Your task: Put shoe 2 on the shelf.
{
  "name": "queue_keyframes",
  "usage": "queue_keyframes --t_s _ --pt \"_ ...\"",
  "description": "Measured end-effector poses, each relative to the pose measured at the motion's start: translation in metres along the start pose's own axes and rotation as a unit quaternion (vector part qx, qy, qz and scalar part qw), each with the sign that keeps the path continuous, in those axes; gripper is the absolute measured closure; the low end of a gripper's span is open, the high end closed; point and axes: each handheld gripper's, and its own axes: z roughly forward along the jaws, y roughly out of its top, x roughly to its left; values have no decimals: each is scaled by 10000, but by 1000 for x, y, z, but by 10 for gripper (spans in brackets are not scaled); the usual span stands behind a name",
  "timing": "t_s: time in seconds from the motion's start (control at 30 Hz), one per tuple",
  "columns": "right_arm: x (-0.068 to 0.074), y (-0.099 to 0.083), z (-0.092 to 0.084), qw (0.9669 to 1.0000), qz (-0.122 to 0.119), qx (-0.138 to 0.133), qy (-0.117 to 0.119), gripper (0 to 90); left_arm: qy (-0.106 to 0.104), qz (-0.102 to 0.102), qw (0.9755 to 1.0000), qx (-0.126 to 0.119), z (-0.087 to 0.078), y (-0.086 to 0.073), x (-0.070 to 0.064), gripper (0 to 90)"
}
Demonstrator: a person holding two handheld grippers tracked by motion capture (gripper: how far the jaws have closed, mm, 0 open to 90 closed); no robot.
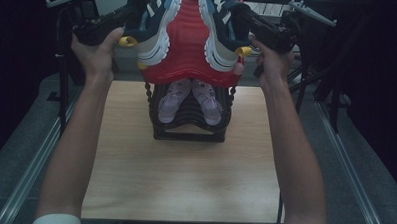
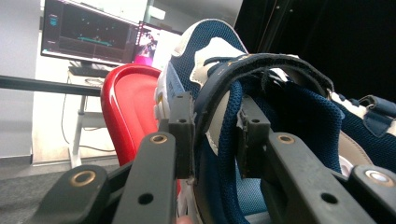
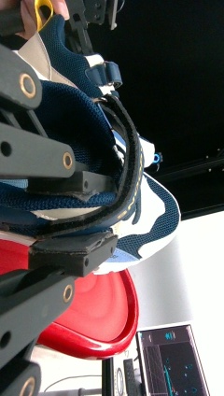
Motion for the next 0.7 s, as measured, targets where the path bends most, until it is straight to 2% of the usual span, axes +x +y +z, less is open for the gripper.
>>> queue_keyframes --t_s 0.07,0.13,0.23,0.3,0.4,0.53,0.7 --pt "1 -1 4 10000 -61 42 -52 706 75 48 10000 -27 6 -3 0 725" --pt "2 -1 9 9998 -160 101 -113 706 70 30 10000 -41 9 -4 -1 724" --pt "3 -2 14 9992 -310 168 -198 706 98 132 9999 -43 13 -4 -3 725" --pt "3 -3 18 9990 -333 191 -229 706 154 201 9997 -37 16 -4 -5 725" --pt "2 -5 23 9990 -317 200 -223 706 131 215 9997 -11 21 -3 -6 725" --pt "1 -7 26 9984 -402 252 -297 706 102 232 9996 90 27 -7 -8 725" --pt "-1 -12 29 9971 -490 364 -452 705 207 331 9989 243 36 -16 -9 724"
